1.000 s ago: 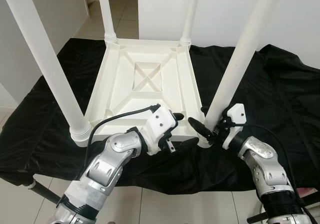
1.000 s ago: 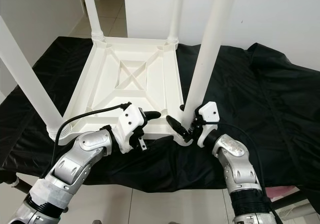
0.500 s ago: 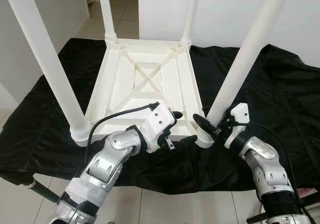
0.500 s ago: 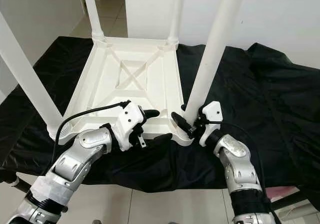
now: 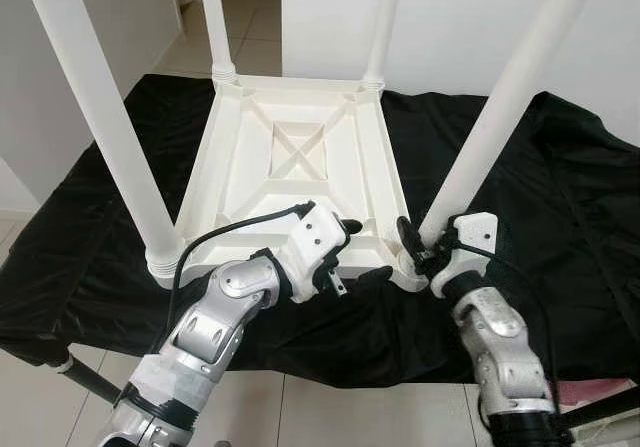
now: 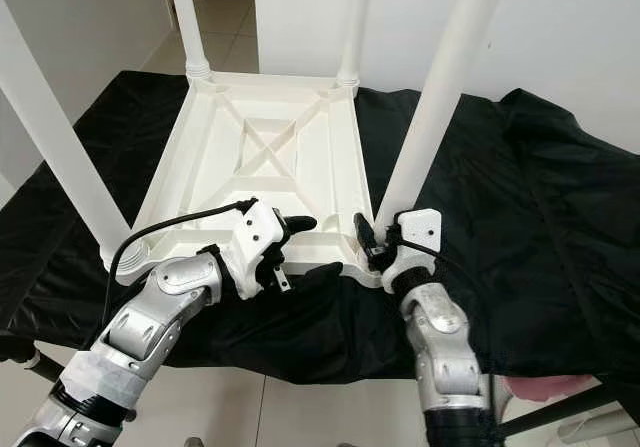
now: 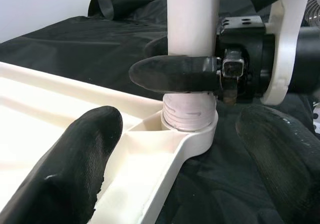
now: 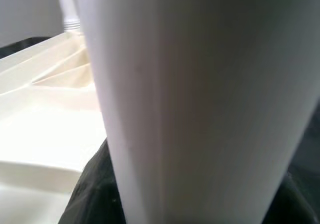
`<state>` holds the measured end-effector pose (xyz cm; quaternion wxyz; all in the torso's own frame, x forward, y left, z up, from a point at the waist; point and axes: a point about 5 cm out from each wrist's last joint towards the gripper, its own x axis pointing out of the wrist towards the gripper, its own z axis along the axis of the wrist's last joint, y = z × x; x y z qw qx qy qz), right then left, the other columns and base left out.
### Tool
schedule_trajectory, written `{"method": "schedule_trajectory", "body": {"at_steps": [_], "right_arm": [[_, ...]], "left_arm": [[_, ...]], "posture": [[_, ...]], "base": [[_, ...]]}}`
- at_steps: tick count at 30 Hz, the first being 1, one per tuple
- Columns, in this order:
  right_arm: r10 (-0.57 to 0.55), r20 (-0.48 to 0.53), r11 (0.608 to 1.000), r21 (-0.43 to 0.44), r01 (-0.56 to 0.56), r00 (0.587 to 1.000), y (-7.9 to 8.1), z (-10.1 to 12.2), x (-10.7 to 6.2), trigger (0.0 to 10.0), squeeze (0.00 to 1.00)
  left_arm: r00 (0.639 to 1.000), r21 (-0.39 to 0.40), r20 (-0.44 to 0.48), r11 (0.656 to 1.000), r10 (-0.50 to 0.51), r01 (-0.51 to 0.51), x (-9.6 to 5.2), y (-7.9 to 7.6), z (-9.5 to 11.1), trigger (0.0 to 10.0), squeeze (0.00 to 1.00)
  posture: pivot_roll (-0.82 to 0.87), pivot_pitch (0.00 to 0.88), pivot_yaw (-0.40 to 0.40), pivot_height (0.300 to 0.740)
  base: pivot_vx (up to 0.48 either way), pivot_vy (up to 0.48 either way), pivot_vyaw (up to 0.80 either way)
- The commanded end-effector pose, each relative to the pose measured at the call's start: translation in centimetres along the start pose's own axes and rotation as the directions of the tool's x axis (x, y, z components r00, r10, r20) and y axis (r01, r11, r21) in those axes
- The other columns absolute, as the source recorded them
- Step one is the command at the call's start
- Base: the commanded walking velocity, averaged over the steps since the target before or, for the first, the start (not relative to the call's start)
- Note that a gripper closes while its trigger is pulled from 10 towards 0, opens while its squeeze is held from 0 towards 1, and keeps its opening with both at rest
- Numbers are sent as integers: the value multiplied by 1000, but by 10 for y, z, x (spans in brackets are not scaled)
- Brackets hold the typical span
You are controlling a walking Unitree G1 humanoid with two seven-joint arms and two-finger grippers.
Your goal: Building children table
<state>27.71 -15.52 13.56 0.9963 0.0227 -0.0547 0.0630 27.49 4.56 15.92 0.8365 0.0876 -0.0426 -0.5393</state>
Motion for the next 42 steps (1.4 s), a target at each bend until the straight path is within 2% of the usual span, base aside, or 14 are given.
{"method": "schedule_trajectory", "body": {"at_steps": [1,4,14,15,22,25,28,29,30,31,32,39,40,42], "right_arm": [[-93,-46,995,30,94,995,1,-7,-4,10000,0],[-214,-52,976,25,215,976,15,-9,-5,10000,0],[-238,-57,970,32,240,969,17,-3,-2,10000,0],[-233,-44,971,37,234,972,16,0,-1,10000,1000],[-175,11,984,36,174,985,16,10,-1,10000,1000],[-34,26,999,25,33,999,9,13,-5,10000,1000],[36,20,999,20,-36,999,6,13,-5,10000,1000],[120,14,993,-5,-120,993,3,13,-5,10000,1000],[208,12,978,-29,-207,978,1,13,-6,10000,212],[208,12,978,-29,-207,978,1,13,-6,10000,212],[296,-2,954,-43,-295,955,-2,12,-6,10000,0],[432,-39,897,-83,-434,901,-10,9,-2,10000,0],[488,-65,865,-101,-492,870,-16,8,1,10000,0],[505,-76,853,-110,-511,860,-17,8,2,10000,0]], "left_arm": [[1000,-10,-5,1000,22,-22,-2,3,-3,10000,0],[999,-8,0,999,41,-41,-1,7,-2,10000,0],[998,19,-7,998,62,-62,-2,7,-2,10000,0],[998,23,-11,998,67,-66,-3,7,-3,10000,0],[997,22,-12,997,72,-72,-5,6,-3,10000,0],[998,7,-3,998,62,-62,-5,5,-4,10000,0],[998,5,-3,998,59,-59,-4,3,-4,10000,0],[999,0,-7,999,54,-54,-4,2,-4,10000,0],[999,-4,-12,999,52,-52,-4,1,-5,10000,0],[999,-4,-12,999,52,-52,-4,1,-5,10000,0],[998,-16,-28,998,52,-53,-4,0,-6,10000,0],[997,-18,-40,998,64,-64,0,2,-6,10000,0],[997,-19,-36,998,66,-66,2,2,-5,10000,0],[997,-19,-34,998,65,-66,2,2,-5,10000,0]], "posture": [[-22,0,-41,740],[-18,0,-37,740],[-6,0,-32,740],[-5,0,-32,740],[-5,0,-35,740],[-18,0,-36,740],[-23,0,-37,740],[-26,0,-36,740],[-26,0,-39,740],[-26,0,-39,740],[-30,0,-42,740],[-27,0,-53,740],[-28,0,-54,740],[-28,0,-54,740]], "base": [[0,0,0],[0,0,0],[0,0,0],[0,0,0],[0,0,0],[0,0,0],[0,0,0],[0,0,0],[0,0,0],[0,0,0],[0,0,0],[0,0,0],[0,0,0],[0,0,0]]}}
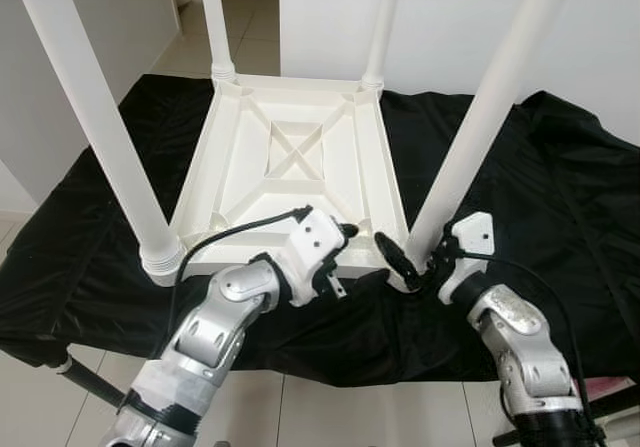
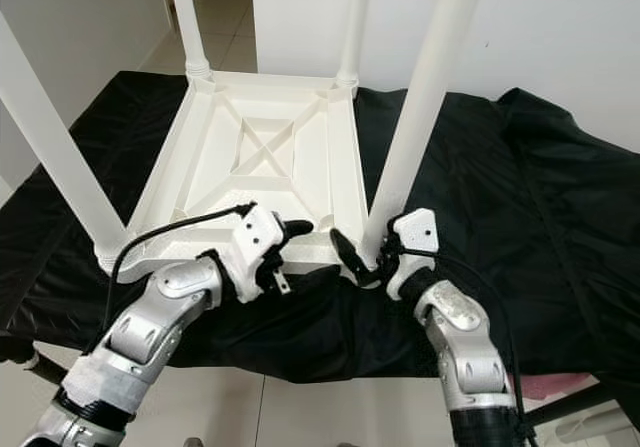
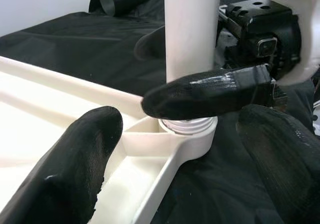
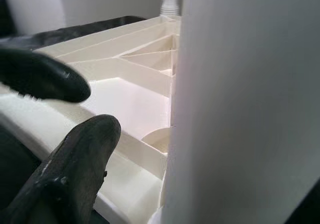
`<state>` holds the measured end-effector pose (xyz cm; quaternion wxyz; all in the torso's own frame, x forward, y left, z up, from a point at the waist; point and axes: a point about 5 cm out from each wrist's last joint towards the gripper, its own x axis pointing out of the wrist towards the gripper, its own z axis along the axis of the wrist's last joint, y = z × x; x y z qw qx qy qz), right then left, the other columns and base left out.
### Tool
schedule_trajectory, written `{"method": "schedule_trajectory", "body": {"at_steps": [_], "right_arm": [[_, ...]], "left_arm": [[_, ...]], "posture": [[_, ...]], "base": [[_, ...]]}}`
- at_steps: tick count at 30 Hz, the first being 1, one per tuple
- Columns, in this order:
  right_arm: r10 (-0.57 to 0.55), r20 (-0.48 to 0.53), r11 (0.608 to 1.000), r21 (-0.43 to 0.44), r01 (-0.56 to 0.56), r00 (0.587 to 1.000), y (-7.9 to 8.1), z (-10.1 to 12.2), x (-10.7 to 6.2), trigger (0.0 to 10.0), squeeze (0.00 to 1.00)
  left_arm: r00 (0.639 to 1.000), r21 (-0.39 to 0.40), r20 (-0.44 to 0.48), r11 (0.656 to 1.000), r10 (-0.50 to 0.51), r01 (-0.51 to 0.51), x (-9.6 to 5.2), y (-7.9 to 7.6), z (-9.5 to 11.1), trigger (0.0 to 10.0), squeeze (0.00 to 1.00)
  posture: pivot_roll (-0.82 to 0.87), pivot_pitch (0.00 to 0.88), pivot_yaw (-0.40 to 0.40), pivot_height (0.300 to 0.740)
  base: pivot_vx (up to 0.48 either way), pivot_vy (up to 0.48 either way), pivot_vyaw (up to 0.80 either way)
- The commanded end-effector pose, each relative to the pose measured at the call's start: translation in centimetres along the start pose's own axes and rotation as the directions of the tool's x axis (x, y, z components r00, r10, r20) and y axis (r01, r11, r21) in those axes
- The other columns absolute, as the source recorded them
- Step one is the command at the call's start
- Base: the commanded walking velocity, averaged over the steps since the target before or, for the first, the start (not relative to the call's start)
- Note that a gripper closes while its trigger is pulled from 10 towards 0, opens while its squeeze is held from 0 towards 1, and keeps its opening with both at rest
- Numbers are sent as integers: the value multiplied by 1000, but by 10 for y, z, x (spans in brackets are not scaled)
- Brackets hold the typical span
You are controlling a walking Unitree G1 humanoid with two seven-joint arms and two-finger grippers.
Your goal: Building children table
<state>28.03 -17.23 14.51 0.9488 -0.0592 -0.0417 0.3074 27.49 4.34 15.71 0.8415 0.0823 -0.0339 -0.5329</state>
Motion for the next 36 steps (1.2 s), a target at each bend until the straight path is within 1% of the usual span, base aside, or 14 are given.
{"method": "schedule_trajectory", "body": {"at_steps": [1,7,8,11,12,13,14,24,25,29,31,32,34,36], "right_arm": [[38,-5,999,-2,-38,999,-2,-2,0,10000,0],[78,-30,997,-4,-79,996,-7,-4,1,10000,0],[105,-47,994,-14,-105,993,-9,-6,2,8392,0],[105,-47,994,-14,-105,993,-9,-6,2,8392,0],[124,-60,992,-17,-126,990,-10,-8,3,2863,0],[124,-60,992,-17,-126,990,-10,-8,3,2863,0],[134,-72,991,-18,-136,988,-10,-10,2,0,0],[143,-83,990,14,-143,986,-10,-18,-5,0,0],[131,-71,991,33,-129,989,-10,-18,-6,10000,0],[95,-35,993,67,-93,995,-7,-17,-8,10000,0],[25,3,995,94,-25,1000,-4,-15,-9,10000,0],[25,3,995,94,-25,1000,-4,-15,-9,10000,0],[-92,16,991,98,90,996,0,-14,-8,10000,0],[-131,7,987,99,130,991,0,-15,-8,10000,0]], "left_arm": [[998,-1,-23,999,50,-50,0,3,-3,10000,0],[999,-3,-23,999,38,-39,0,2,-3,10000,0],[999,3,-21,1000,30,-30,0,2,-3,10000,0],[999,3,-21,1000,30,-30,0,2,-3,10000,0],[999,15,-19,1000,28,-28,1,2,-2,10000,0],[999,15,-19,1000,28,-28,1,2,-2,10000,0],[1000,21,-18,1000,23,-22,1,1,-3,10000,0],[1000,34,-26,999,18,-17,0,-4,-6,10000,0],[1000,43,-19,999,20,-19,0,-5,-6,10000,0],[1000,56,-10,998,23,-22,0,-5,-5,10000,0],[1000,62,-6,998,26,-25,1,-4,-5,10000,0],[1000,62,-6,998,26,-25,1,-4,-5,10000,0],[1000,97,13,995,13,-14,-1,-5,-5,10000,0],[1000,93,11,996,12,-13,-1,-6,-5,10000,0]], "posture": [[-28,0,-54,740],[-26,0,-58,740],[-26,0,-60,740],[-26,0,-60,740],[-23,0,-66,740],[-23,0,-66,740],[-22,0,-68,740],[-24,0,-70,740],[-26,0,-70,740],[-28,0,-68,740],[-30,0,-67,740],[-30,0,-67,740],[-34,0,-65,740],[-32,0,-66,740]], "base": [[0,0,0],[0,0,0],[0,0,0],[0,0,0],[0,0,0],[0,0,0],[0,0,0],[0,0,0],[0,0,0],[0,0,0],[0,0,0],[0,0,0],[0,0,0],[0,0,0]]}}
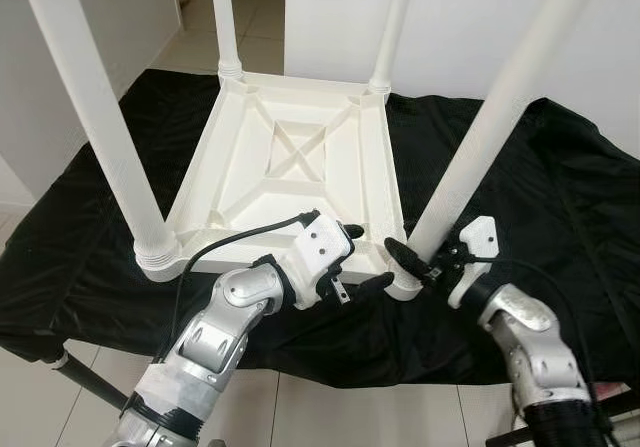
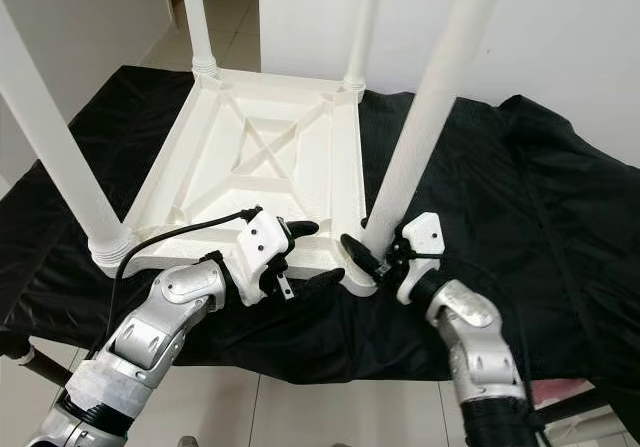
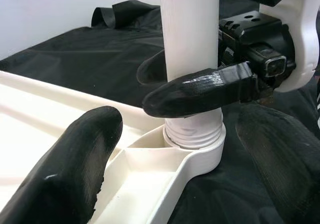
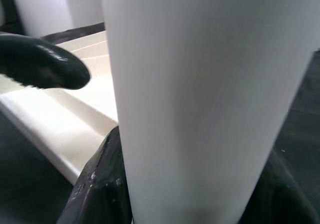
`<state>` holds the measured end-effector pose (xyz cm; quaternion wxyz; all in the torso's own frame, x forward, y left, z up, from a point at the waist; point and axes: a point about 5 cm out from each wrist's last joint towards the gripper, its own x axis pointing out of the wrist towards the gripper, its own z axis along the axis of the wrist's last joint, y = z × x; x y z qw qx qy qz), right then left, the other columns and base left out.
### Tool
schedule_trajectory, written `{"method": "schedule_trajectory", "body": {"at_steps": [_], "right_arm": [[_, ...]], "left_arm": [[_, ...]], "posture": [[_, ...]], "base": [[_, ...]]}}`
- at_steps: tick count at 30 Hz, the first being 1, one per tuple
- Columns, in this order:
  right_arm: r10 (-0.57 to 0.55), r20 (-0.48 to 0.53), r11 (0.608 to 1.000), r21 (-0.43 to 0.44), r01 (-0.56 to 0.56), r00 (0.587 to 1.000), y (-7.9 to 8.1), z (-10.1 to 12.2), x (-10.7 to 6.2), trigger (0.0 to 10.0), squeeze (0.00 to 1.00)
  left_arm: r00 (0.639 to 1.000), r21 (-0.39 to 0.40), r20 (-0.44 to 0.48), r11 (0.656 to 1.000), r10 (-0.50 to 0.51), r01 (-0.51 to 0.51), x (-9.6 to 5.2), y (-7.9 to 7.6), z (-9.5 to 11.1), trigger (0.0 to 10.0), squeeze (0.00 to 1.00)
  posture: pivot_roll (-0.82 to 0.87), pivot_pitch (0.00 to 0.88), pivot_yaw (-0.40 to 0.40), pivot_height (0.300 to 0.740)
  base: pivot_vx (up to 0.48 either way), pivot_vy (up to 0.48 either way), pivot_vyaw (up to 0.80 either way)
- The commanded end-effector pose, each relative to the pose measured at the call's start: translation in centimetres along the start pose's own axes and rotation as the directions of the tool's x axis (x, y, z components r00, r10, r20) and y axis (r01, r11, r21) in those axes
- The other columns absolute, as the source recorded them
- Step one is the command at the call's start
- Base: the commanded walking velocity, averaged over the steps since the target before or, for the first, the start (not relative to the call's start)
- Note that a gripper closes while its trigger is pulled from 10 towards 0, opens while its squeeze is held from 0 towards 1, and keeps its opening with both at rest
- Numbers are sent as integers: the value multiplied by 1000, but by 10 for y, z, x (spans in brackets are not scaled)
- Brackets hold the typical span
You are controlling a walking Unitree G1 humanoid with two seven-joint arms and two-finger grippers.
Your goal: Building children table
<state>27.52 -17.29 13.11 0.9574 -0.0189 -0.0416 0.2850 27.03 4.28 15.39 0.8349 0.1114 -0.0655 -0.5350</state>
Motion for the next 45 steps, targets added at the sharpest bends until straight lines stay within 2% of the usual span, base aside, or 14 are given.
{"method": "schedule_trajectory", "body": {"at_steps": [1,5,9,11,12,13,16,19,22,32,33,41,44,45], "right_arm": [[-93,-7,995,25,93,996,-5,-2,-3,10000,0],[-198,-12,980,21,198,980,-6,-2,-4,10000,0],[-356,-78,932,39,360,931,-7,-9,-6,10000,0],[-478,-100,874,48,484,873,-5,-11,-8,10000,0],[-478,-100,874,48,484,873,-5,-11,-8,10000,0],[-529,-108,843,47,536,842,-4,-12,-9,10000,0],[-612,-112,778,92,621,783,15,-15,-4,10000,0],[-620,-116,765,127,631,776,30,-16,2,10000,0],[-589,-127,787,135,602,798,40,-16,7,10000,0],[-627,-106,761,127,636,772,36,-8,6,10000,0],[-627,-103,761,127,636,772,36,-8,5,10000,1000],[-590,-49,798,117,591,806,27,-2,1,10000,1000],[-528,-43,843,90,530,848,17,-3,-5,10000,1000],[-455,-35,887,65,456,890,11,-3,-9,10000,0]], "left_arm": [[1000,10,-13,1000,19,-18,0,-1,-3,10000,0],[1000,6,-12,1000,15,-14,0,-1,-3,10000,0],[1000,6,-12,1000,14,-14,-1,0,-3,10000,0],[1000,3,-10,1000,14,-14,-1,0,-4,10000,0],[1000,3,-10,1000,14,-14,-1,0,-4,10000,0],[1000,1,-9,1000,14,-14,-1,1,-4,10000,0],[1000,-3,-4,1000,6,-6,1,-1,-5,10000,0],[1000,-5,1,1000,0,0,3,-2,-4,10000,0],[1000,-5,0,1000,-6,6,4,-2,-3,10000,0],[1000,9,-7,1000,-11,11,2,4,-3,10000,0],[1000,9,-7,1000,-10,10,2,4,-3,10000,0],[1000,6,-5,1000,-7,7,1,2,-3,10000,0],[1000,7,-8,1000,-8,8,1,1,-3,10000,0],[1000,12,-9,1000,-7,7,1,2,-3,10000,0]], "posture": [[-32,0,-66,740],[-31,0,-66,740],[-32,0,-65,740],[-41,0,-58,740],[-41,0,-58,740],[-44,0,-55,740],[-50,0,-42,740],[-50,0,-36,740],[-50,0,-30,740],[-46,0,-22,740],[-47,0,-21,740],[-44,0,-22,740],[-41,0,-24,740],[-39,0,-24,740]], "base": [[0,0,0],[0,0,0],[0,0,0],[0,0,0],[0,0,0],[0,0,0],[0,0,0],[0,0,0],[0,0,0],[0,0,0],[0,0,0],[0,0,0],[0,0,0],[0,0,0]]}}
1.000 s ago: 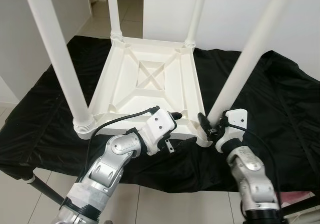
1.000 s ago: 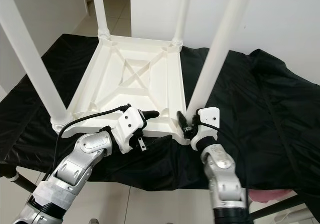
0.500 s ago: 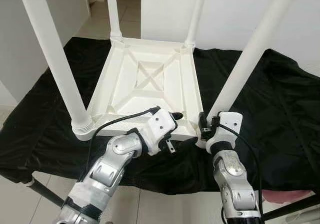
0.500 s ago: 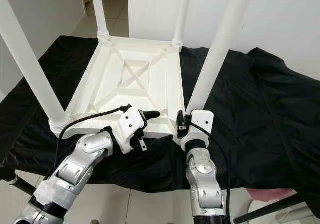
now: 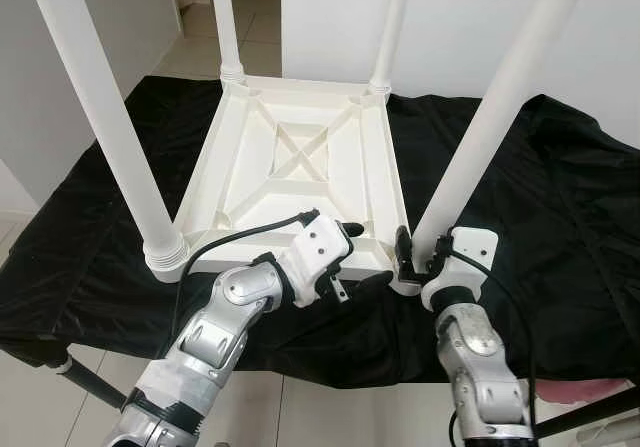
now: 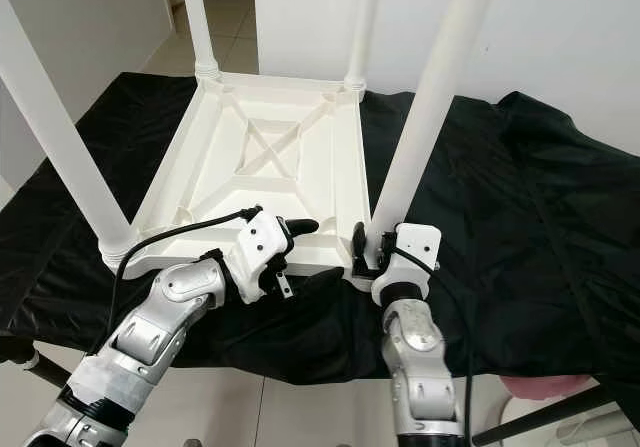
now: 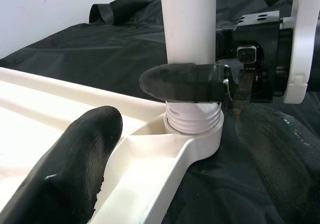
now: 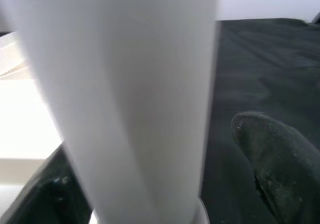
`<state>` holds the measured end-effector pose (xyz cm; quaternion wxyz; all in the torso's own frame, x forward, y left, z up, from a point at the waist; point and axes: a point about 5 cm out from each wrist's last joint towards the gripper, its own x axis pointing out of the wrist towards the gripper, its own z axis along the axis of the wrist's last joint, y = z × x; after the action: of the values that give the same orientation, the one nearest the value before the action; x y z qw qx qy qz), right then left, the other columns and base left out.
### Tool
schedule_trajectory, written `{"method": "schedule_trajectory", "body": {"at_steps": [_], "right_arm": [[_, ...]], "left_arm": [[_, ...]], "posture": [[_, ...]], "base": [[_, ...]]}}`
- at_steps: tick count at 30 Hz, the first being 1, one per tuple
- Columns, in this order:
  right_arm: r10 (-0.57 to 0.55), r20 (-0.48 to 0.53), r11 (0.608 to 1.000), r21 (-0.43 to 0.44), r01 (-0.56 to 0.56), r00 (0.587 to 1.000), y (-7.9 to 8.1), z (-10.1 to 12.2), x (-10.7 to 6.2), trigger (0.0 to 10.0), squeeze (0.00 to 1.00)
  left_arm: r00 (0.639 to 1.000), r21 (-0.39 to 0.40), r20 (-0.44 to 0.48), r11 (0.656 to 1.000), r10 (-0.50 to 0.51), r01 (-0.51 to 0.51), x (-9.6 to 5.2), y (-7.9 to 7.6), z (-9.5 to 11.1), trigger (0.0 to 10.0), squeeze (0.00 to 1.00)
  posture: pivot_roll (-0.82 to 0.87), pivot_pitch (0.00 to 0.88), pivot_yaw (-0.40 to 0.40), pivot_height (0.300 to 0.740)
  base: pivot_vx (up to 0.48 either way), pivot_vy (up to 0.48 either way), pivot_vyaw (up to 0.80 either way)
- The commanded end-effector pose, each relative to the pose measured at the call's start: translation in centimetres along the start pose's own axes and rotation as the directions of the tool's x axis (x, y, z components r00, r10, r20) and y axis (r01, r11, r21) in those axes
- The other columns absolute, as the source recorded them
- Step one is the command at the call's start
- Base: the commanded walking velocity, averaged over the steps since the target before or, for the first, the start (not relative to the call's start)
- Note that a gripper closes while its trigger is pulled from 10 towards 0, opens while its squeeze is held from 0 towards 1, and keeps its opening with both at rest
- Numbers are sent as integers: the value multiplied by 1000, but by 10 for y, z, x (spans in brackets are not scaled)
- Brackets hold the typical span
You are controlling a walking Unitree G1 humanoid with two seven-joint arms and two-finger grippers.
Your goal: Building children table
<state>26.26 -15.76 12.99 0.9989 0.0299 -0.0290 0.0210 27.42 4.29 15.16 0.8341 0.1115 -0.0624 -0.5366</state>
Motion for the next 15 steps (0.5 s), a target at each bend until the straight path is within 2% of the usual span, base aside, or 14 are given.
{"method": "schedule_trajectory", "body": {"at_steps": [1,3,5,6,9,11,12,14,15], "right_arm": [[65,-9,998,-11,-65,998,-11,-3,-2,10000,0],[186,-6,981,-50,-187,982,-20,0,-2,10000,0],[215,-7,975,-56,-215,977,-21,1,-2,10000,0],[276,0,960,-41,-276,961,-22,4,-1,10000,0],[319,6,947,-29,-319,948,-22,6,-1,10000,0],[434,0,899,-71,-433,901,-23,8,-1,10000,0],[434,0,899,-71,-433,901,-23,8,-1,10000,0],[521,-37,845,-116,-522,853,-23,5,3,10000,0],[538,-48,832,-131,-539,842,-24,4,5,10000,0]], "left_arm": [[1000,15,-4,1000,-3,3,-1,-1,1,10000,0],[1000,22,-9,1000,-2,2,-1,0,1,10000,0],[1000,24,-11,1000,-2,2,-1,0,0,10000,0],[1000,23,-14,1000,-9,9,-2,-2,0,10000,0],[1000,22,-16,1000,-15,15,-2,-3,-1,10000,0],[997,4,-32,998,-66,66,-3,-10,-2,10000,0],[997,4,-32,998,-66,66,-3,-10,-2,10000,0],[991,-35,-48,991,-128,126,-6,-14,-4,10000,0],[989,-46,-49,989,-142,140,-7,-15,-4,10000,0]], "posture": [[-39,0,-24,740],[-41,0,-24,740],[-41,0,-24,740],[-40,0,-25,740],[-40,0,-25,740],[-46,0,-13,740],[-46,0,-13,740],[-46,0,-7,740],[-46,0,-7,740]], "base": [[0,0,0],[0,0,0],[0,0,0],[0,0,0],[0,0,0],[0,0,0],[0,0,0],[0,0,0],[0,0,0]]}}
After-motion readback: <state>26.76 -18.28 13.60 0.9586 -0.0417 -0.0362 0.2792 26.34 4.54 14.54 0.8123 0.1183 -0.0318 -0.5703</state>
